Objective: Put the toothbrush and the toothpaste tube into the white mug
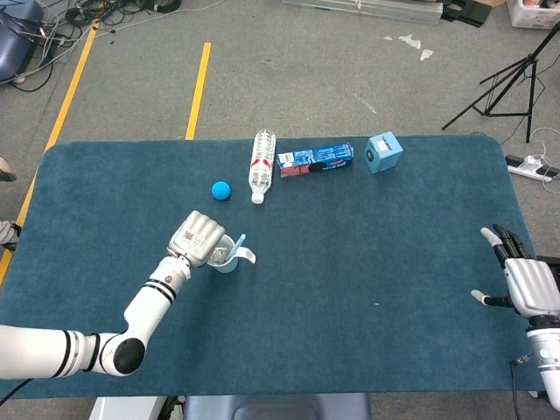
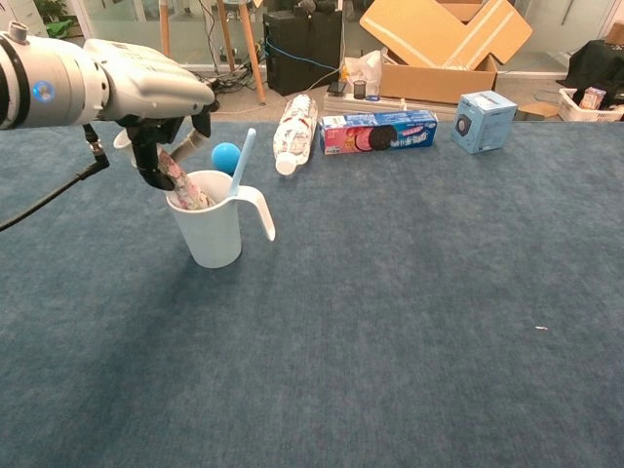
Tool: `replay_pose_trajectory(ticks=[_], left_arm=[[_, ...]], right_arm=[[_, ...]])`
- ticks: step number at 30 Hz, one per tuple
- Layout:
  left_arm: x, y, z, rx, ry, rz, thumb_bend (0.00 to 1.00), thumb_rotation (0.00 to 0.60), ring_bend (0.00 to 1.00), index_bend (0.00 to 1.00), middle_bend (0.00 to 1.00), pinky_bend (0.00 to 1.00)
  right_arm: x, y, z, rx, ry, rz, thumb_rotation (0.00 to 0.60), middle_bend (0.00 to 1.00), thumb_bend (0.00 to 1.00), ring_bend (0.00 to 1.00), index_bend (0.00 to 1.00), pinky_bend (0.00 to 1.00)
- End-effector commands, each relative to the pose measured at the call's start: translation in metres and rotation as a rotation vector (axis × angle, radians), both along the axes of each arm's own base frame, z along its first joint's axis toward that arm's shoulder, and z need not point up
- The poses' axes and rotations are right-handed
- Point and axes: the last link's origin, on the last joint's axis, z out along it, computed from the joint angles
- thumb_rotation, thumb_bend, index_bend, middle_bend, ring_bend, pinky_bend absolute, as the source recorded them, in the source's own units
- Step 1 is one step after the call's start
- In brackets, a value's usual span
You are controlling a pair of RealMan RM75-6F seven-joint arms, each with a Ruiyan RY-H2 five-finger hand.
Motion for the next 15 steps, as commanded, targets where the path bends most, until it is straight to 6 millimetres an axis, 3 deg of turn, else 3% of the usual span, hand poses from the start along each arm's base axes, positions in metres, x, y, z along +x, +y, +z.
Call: replay_pose_trajectory(ticks=[1, 15], left_arm=[[0.0018, 0.0011, -0.0034, -0.004, 0.002, -0.002, 0.52, 0.600, 1.00, 0.68, 1.00, 1.00], [0.0063, 0.0052, -0.0093, -0.005, 0.007, -0.004, 0.52, 0.600, 1.00, 0.65, 1.00, 1.00]], right_arm=[[0.0001, 0.0001, 0.0002, 0.000, -0.001, 0.001, 0.600, 0.02, 0.01, 0.01, 0.11, 0.40], [-0.0003, -0.0003, 0.0001, 0.004, -0.005, -0.002, 0.600, 0.02, 0.01, 0.01, 0.11, 0.40]])
